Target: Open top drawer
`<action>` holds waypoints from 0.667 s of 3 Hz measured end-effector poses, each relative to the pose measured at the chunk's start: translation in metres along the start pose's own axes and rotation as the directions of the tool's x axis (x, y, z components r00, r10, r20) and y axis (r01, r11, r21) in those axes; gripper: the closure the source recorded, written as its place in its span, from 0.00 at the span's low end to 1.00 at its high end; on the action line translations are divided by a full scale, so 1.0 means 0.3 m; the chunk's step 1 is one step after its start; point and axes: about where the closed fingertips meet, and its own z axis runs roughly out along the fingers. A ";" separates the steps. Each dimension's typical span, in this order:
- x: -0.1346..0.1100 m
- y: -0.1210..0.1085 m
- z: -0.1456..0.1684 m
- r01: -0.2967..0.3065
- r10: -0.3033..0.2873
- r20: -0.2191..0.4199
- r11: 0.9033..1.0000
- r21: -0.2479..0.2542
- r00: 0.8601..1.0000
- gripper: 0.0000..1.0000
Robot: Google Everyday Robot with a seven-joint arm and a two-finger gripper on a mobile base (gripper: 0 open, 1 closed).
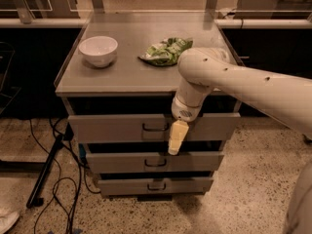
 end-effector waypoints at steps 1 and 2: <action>0.000 0.000 0.000 0.001 -0.001 0.000 1.000 0.000 1.000 0.00; 0.053 0.082 0.056 -0.007 0.005 -0.028 0.999 -0.054 1.000 0.00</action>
Offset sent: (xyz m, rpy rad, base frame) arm -0.0915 -0.0255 -0.0598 -0.0591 0.1922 0.0191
